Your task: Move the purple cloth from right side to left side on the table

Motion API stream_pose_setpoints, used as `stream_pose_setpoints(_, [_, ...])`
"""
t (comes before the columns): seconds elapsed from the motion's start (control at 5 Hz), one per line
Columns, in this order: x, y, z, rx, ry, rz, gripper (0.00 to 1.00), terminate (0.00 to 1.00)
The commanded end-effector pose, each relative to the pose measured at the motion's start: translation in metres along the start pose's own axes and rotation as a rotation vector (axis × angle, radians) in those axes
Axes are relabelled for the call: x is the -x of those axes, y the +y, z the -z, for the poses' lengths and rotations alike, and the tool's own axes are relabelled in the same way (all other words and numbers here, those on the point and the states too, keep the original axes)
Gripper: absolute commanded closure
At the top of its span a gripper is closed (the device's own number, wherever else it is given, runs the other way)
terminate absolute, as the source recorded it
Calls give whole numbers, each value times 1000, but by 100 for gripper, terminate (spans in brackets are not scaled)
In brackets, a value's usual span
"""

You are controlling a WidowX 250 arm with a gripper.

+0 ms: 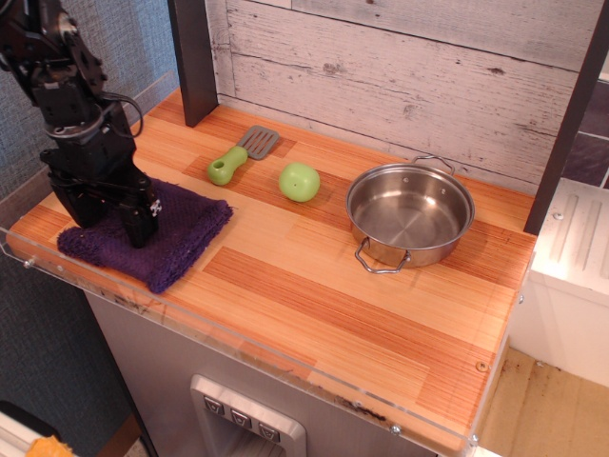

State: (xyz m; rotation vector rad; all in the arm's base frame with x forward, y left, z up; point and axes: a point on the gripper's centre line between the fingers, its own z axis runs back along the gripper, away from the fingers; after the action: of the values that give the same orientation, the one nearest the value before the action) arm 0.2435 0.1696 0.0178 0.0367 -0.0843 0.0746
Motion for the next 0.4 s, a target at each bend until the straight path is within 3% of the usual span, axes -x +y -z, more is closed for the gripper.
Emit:
stream_pose_setpoints(0.0, [-18,0,-74,6,-175,0,0,0])
stream_pose_setpoints(0.2, [-16,-12,-97,18,-199,32,0,0])
